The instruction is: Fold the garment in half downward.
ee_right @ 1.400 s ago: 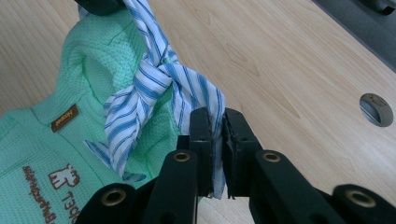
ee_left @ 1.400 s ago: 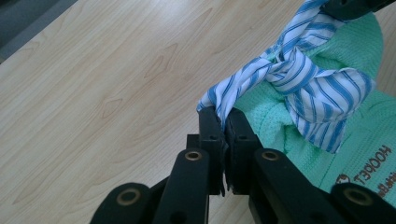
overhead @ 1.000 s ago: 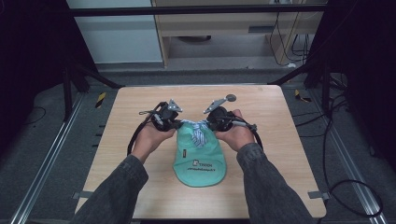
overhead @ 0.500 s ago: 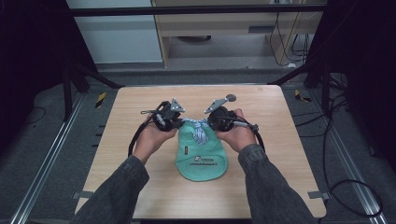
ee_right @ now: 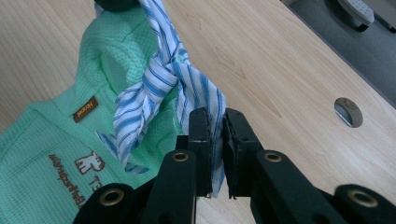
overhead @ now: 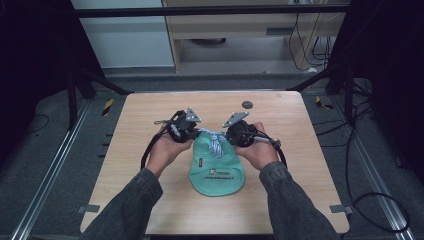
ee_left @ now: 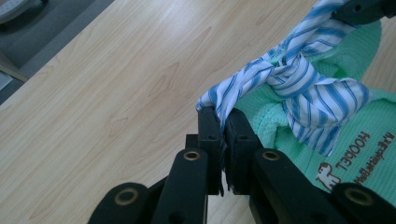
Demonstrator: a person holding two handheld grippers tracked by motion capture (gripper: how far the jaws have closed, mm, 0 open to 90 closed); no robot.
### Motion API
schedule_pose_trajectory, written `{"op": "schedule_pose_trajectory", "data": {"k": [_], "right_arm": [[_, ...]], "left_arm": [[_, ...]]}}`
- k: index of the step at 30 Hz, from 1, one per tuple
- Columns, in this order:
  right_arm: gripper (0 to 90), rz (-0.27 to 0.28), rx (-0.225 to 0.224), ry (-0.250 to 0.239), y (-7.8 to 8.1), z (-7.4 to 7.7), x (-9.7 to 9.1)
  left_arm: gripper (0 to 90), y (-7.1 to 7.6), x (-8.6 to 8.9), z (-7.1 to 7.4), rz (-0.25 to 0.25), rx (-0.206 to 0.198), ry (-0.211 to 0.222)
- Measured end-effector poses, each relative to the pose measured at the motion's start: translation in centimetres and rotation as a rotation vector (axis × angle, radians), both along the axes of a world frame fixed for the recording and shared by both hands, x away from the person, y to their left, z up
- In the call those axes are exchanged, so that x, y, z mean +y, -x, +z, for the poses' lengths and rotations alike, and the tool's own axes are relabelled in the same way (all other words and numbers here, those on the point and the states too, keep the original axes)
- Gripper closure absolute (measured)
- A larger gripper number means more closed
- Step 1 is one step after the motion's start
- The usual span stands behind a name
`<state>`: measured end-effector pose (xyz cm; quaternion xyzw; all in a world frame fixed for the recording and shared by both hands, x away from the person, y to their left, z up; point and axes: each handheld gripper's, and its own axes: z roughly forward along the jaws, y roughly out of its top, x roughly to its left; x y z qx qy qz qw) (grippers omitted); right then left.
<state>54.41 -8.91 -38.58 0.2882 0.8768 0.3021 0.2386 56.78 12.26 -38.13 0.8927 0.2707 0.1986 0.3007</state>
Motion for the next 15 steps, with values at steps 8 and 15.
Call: {"op": "schedule_pose_trajectory", "data": {"k": [8, 15], "right_arm": [[82.2, -0.01, 0.001, 0.001, 0.1, 0.2, -0.6], [82.2, -0.021, -0.005, -0.005, 0.2, 0.3, -1.2]], "left_arm": [[86.2, -0.2, -0.6, 0.1, -0.009, -0.001, 0.009], [86.2, -0.3, -1.3, 0.6, -0.011, -0.009, 0.006]]}}
